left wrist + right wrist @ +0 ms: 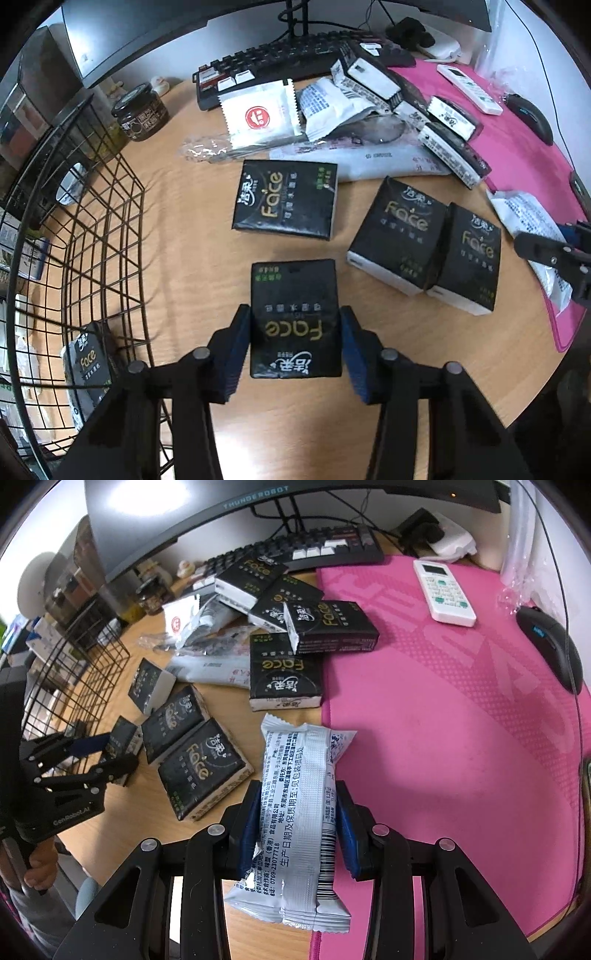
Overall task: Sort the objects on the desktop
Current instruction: 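Grasp a white snack packet with the right gripper while the left grasps a black Face pack, then carry both items over the wire basket and open both grippers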
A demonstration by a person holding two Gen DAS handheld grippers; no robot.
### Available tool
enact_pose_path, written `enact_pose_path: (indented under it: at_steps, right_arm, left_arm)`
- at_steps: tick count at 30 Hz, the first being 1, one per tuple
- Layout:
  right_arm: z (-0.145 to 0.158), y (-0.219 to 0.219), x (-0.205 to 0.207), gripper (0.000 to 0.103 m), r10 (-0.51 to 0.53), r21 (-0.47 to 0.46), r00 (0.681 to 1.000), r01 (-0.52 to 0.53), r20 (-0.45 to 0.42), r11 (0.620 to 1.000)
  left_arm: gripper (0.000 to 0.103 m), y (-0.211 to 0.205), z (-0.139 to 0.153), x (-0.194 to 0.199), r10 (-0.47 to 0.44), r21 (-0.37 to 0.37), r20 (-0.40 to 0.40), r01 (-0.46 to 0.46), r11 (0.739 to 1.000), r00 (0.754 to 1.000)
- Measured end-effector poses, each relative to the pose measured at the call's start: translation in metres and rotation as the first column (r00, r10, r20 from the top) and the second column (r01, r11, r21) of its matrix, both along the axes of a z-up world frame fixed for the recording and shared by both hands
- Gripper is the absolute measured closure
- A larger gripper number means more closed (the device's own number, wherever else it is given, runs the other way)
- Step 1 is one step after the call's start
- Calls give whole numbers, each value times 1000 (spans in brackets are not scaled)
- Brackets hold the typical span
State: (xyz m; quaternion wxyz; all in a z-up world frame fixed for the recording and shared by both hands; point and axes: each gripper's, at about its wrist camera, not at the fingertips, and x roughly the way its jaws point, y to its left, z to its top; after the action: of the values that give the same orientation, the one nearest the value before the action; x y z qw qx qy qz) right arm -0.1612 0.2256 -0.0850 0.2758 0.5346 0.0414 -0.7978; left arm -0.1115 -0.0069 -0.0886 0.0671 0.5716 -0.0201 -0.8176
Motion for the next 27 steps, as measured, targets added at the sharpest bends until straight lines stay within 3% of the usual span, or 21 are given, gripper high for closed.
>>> enact_pose_path:
  at_steps: [6,13,21,27]
  right_arm:
    - [9,-4,5,65,3,6,1000,-3,-20,1000]
    - [43,-32,19,65,61,-7,995,-62,-82,998]
    - [97,-134,55,65,274,-66,949,-286,-154,956]
    - [119,-231,93,65,430,-75,883,-450,-188,890]
  left_arm:
    - [51,2,22,14,-7,20,-42,8,1000,999]
    - [51,-6,73,36,13,10,-150,-11,1000,989]
    - [51,-58,128,82,134,-34,-273,-149,988,952]
    - [51,-117,137,131,269,-51,-288,-295,954,919]
